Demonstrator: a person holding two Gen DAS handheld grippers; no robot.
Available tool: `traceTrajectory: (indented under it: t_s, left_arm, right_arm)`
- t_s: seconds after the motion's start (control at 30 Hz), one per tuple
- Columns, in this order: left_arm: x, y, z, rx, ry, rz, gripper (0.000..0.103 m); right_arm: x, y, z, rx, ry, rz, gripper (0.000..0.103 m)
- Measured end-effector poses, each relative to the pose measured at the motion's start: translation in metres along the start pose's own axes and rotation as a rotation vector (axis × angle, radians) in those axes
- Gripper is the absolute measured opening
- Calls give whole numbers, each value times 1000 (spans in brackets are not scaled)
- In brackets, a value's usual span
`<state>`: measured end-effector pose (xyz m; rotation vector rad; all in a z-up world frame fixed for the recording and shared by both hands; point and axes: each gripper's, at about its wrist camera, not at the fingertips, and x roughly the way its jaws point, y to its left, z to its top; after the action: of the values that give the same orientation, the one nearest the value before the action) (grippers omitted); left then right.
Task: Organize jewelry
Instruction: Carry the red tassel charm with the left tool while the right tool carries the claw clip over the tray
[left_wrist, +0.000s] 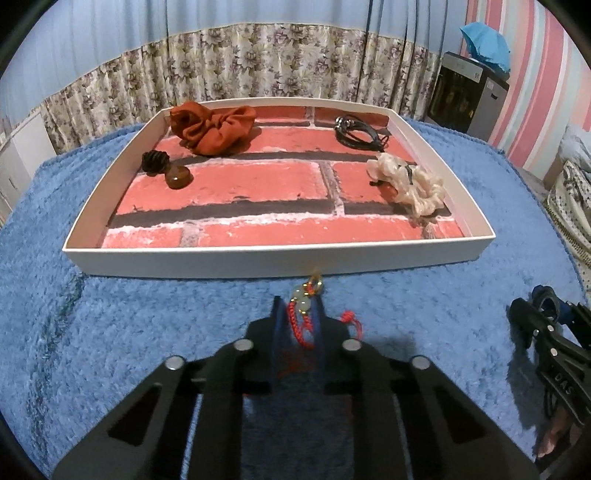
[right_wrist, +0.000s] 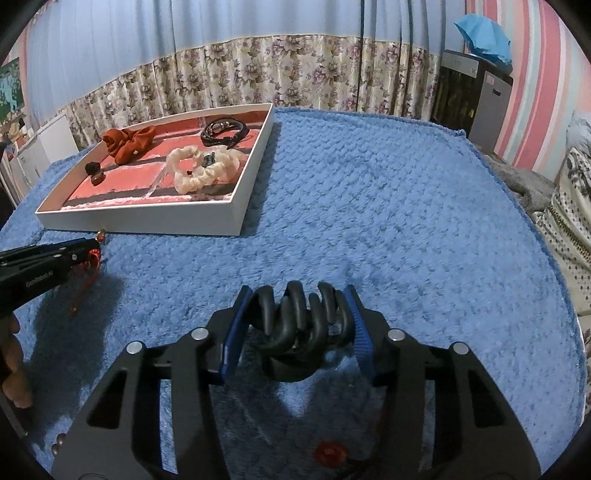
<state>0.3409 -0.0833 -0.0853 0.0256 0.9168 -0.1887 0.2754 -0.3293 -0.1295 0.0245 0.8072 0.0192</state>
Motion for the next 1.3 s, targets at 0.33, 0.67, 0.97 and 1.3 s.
traceTrajectory:
  t_s: [0.33, 0.67, 0.97, 1.3]
  left_arm:
    - [-14, 6, 1, -1, -19, -26, 8]
    - [-30, 10, 5, 2, -51, -38, 8]
    - [-49, 17, 18, -1, -82, -29, 8]
    - [-66, 48, 50, -17, -128, 19, 7]
  right_arm:
    - [-3, -1, 1, -3, -6, -7, 49]
    - [-13, -1, 11, -1, -24, -4, 49]
    - [-21, 7, 28, -7, -43, -7, 49]
    - [-31, 26, 67, -17, -91, -2, 49]
